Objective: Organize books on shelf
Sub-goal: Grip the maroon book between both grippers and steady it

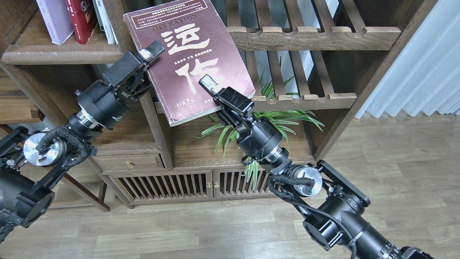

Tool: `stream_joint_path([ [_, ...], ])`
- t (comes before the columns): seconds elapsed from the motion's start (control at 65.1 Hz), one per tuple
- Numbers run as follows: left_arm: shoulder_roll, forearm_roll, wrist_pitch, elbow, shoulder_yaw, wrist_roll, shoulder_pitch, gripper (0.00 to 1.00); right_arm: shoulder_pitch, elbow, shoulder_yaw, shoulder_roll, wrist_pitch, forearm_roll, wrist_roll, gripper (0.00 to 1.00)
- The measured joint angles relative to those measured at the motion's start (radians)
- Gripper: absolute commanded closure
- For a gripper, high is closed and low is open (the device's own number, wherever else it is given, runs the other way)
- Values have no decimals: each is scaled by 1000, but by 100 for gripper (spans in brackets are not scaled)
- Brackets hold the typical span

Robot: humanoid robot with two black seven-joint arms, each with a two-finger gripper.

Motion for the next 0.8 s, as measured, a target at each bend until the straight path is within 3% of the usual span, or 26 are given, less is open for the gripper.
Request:
stream_joint_path([
  [0.292,0,0,0,-3,14,1,0,15,-2,-2,-26,0,0,-8,1,95],
  [0.491,3,-1,0,-3,28,38,-2,22,-2,-2,-29,0,0,-12,1,95],
  [0.568,4,-1,0,-4,30,43,-4,28,-1,-2,-29,0,0,-12,1,95],
  [0.583,4,-1,0,-4,30,45,-7,33,-1,-2,-29,0,0,-13,1,95],
  [0.798,4,0,0,-4,30,54,-22,45,0,-3,-31,0,0,-14,1,95],
])
